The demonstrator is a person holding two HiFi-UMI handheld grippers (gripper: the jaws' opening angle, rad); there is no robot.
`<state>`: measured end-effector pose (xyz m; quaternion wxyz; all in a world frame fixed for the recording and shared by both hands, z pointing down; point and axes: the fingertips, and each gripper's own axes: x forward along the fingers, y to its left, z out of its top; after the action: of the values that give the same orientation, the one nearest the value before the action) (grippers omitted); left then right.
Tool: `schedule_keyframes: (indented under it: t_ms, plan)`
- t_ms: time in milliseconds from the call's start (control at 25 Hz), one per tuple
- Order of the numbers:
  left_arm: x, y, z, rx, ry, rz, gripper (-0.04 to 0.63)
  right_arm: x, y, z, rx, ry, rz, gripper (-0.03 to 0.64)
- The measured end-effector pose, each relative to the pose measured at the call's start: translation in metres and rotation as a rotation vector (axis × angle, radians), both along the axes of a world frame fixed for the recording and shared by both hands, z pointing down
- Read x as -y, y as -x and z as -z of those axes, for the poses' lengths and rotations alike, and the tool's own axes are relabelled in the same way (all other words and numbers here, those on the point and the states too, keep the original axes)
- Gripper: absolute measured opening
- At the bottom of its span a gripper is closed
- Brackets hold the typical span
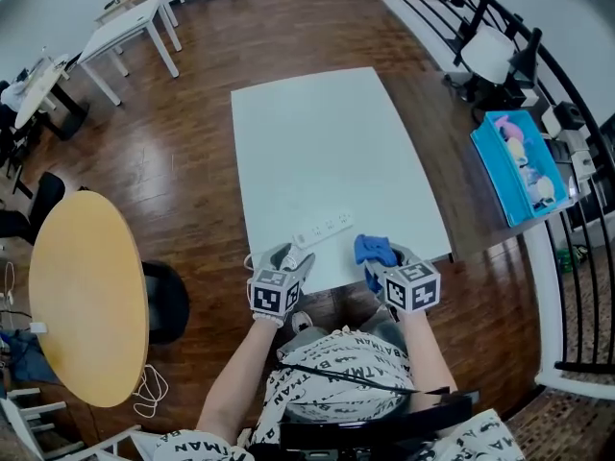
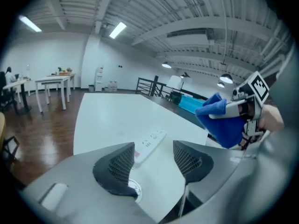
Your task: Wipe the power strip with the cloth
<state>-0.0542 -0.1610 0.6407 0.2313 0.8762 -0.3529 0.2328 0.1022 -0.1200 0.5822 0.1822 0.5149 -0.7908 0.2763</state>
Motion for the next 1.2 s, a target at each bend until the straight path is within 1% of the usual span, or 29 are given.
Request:
schedule_keyframes:
  t_ms: [40,80,160,320,400,480,680,880,960,1120,1200]
  plan:
    - [0.003,0.000,-0.008,0.039,-0.005,-0.040,0.288,-0.001,0.000,-0.001,0.000,0.003,-0.010,0.141]
    - [0.006,0.000,-0.016,0.077,-0.013,-0.081,0.311,-0.003,-0.001,-0.002,0.000,0.006,-0.022,0.141]
    - [0.015,0.000,-0.030,0.155,-0.042,-0.162,0.341,-0.007,-0.002,-0.005,-0.003,0.014,-0.047,0.141]
    - [0.031,0.001,-0.059,0.318,-0.091,-0.318,0.344,-0.014,-0.002,-0.008,-0.008,0.037,-0.088,0.141]
    - [0.035,-0.001,-0.071,0.370,-0.096,-0.386,0.344,-0.016,-0.005,-0.008,-0.014,0.044,-0.109,0.141]
    - [0.038,-0.005,-0.077,0.388,-0.091,-0.427,0.344,-0.019,-0.011,-0.006,-0.020,0.044,-0.131,0.141]
    - [0.048,-0.014,-0.084,0.387,-0.087,-0.473,0.344,-0.027,-0.027,-0.005,-0.031,0.048,-0.187,0.141]
    - [0.045,-0.020,-0.092,0.411,-0.067,-0.531,0.343,-0.032,-0.037,-0.006,-0.034,0.052,-0.218,0.141]
    - [0.043,-0.020,-0.097,0.416,-0.059,-0.542,0.342,-0.032,-0.038,-0.005,-0.033,0.052,-0.223,0.141]
    - [0.042,-0.018,-0.102,0.396,-0.025,-0.543,0.341,-0.031,-0.041,-0.005,-0.033,0.052,-0.226,0.141]
    - [0.043,-0.017,-0.103,0.398,-0.013,-0.557,0.341,-0.033,-0.043,-0.006,-0.032,0.057,-0.229,0.141]
